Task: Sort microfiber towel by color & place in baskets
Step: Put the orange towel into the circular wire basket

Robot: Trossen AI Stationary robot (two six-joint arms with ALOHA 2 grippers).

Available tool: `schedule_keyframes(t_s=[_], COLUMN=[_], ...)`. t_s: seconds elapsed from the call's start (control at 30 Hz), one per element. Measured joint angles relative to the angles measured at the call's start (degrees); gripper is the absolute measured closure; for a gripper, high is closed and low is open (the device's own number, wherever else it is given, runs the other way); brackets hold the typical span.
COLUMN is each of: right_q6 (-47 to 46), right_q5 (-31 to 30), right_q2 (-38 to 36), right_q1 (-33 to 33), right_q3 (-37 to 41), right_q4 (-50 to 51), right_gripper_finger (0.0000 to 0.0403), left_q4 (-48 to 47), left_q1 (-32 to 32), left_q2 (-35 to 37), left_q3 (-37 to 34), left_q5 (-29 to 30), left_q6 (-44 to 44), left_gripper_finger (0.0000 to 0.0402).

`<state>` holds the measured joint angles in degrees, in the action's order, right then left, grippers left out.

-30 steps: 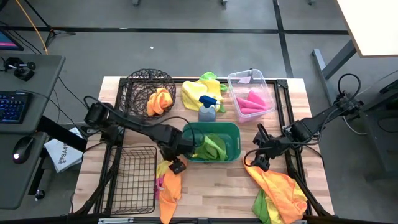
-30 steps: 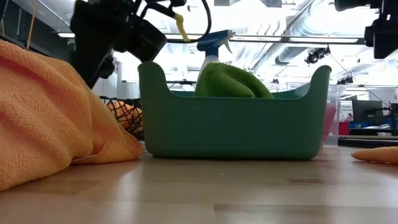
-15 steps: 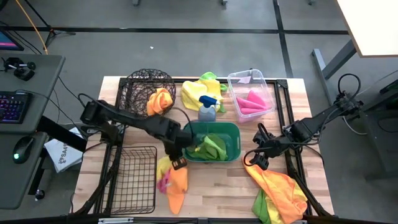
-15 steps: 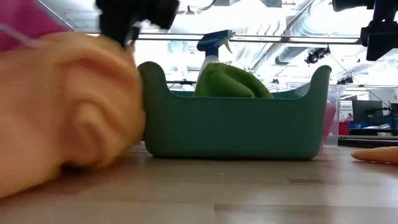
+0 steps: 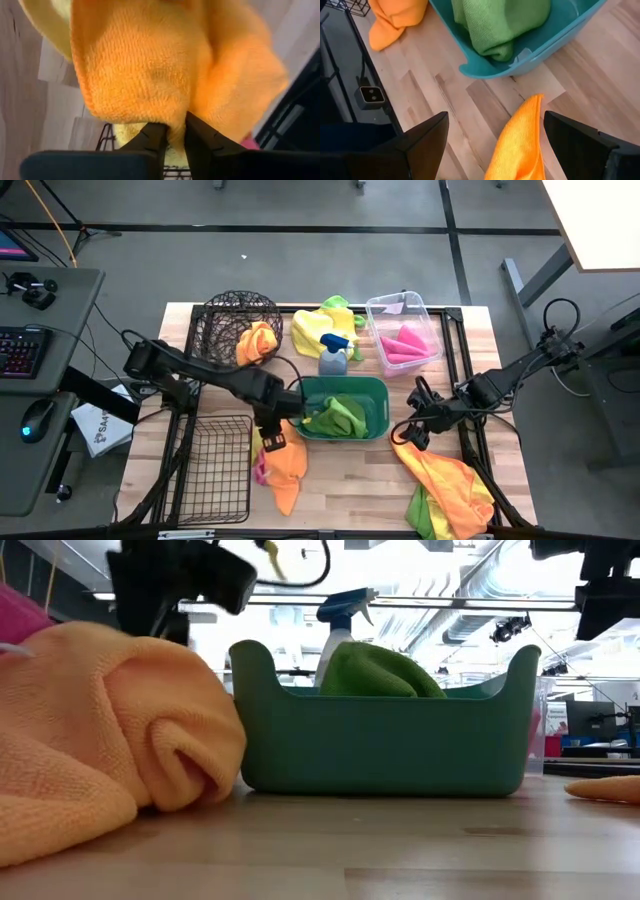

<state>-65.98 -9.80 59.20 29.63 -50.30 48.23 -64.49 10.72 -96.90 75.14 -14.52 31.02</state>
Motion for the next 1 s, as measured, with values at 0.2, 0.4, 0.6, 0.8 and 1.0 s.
schedule_keyframes(t_s=[0.2,0.4,0.6,0.8,1.0], right_q6=[0.0,-0.1,-1.2,-2.9,-3.0], right_q5=[-1.8,-2.2,-3.6,-3.8,-3.8], right_q2=[0.0,0.0,0.0,0.0,0.0], right_q1=[0.0,0.0,0.0,0.0,0.0], right_q3=[0.0,0.0,0.0,0.0,0.0], right_q4=[0.0,0.0,0.0,0.0,0.0], right_gripper_finger=[0.008,0.008,0.008,0.008,0.008], left_q4=[0.1,1.3,1.4,1.9,2.7], left_q1=[-1.1,-4.4,-7.6,-9.7,-9.7], left_q2=[0.3,2.1,2.5,2.5,2.5], left_q3=[-0.3,1.2,1.2,0.8,-1.8], left_q5=[0.6,3.1,3.1,0.4,-1.6], left_q6=[-1.6,-4.2,-6.4,-7.7,-7.2], left_gripper_finger=[0.0306,0.0258,0.0219,0.0206,0.0208])
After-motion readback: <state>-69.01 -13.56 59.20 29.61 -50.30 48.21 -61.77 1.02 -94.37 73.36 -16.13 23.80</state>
